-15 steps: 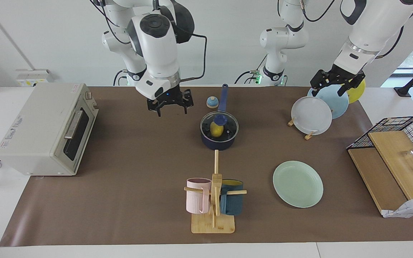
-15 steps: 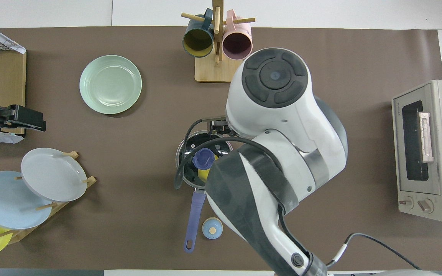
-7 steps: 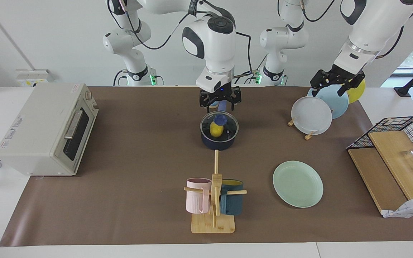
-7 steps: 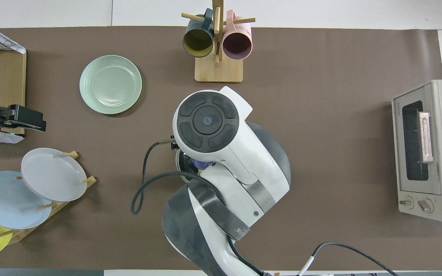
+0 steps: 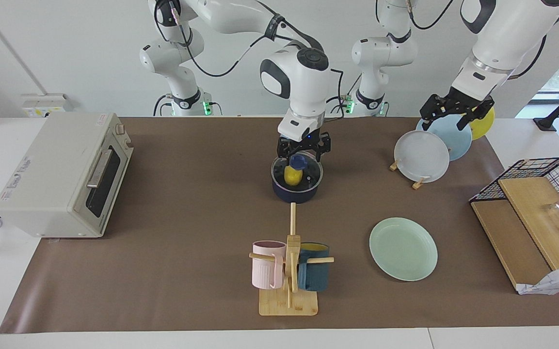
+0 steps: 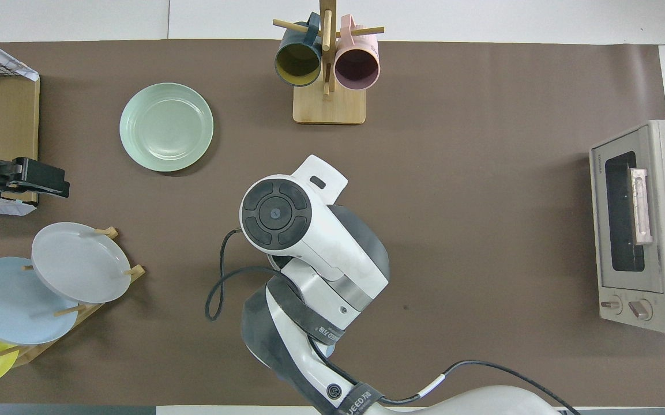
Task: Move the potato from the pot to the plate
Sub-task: 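Lift the glass lid off the saucepan with the right gripper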
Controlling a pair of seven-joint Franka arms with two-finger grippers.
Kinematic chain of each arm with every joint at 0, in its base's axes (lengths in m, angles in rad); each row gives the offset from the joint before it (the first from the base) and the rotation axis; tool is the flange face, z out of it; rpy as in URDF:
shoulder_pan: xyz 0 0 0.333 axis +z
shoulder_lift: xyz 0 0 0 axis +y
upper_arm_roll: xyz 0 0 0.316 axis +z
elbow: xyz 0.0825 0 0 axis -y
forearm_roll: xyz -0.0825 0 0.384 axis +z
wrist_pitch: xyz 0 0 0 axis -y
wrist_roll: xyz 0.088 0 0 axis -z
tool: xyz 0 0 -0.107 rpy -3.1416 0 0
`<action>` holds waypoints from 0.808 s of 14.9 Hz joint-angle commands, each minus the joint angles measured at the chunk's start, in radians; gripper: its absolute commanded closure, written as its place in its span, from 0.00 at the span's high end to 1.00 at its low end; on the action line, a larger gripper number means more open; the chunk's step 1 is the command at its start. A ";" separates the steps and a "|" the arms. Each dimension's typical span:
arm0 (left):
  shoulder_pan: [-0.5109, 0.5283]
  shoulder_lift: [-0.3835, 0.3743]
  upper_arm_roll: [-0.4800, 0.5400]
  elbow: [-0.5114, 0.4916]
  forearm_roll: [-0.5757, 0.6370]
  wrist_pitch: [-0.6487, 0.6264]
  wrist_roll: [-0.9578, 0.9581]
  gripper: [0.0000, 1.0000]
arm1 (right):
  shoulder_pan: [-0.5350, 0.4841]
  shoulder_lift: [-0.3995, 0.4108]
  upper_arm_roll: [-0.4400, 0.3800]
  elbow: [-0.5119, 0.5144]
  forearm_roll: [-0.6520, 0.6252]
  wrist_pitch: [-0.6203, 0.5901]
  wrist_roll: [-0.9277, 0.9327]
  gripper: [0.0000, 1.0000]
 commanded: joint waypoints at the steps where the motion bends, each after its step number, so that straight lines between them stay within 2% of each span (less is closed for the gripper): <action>1: -0.016 0.001 0.013 0.007 -0.006 -0.006 -0.005 1.00 | 0.008 -0.030 -0.001 -0.049 -0.012 0.024 -0.003 1.00; 3: -0.016 0.001 0.013 0.007 -0.006 -0.007 -0.006 1.00 | 0.012 -0.047 -0.001 -0.089 -0.012 0.042 -0.015 1.00; 8: -0.022 0.001 0.013 0.007 -0.006 -0.007 -0.006 1.00 | 0.017 -0.052 0.004 -0.097 -0.010 0.036 -0.016 0.99; 12: -0.019 0.001 0.013 0.004 -0.006 -0.006 -0.006 1.00 | 0.018 -0.055 0.005 -0.098 -0.010 0.030 -0.016 0.80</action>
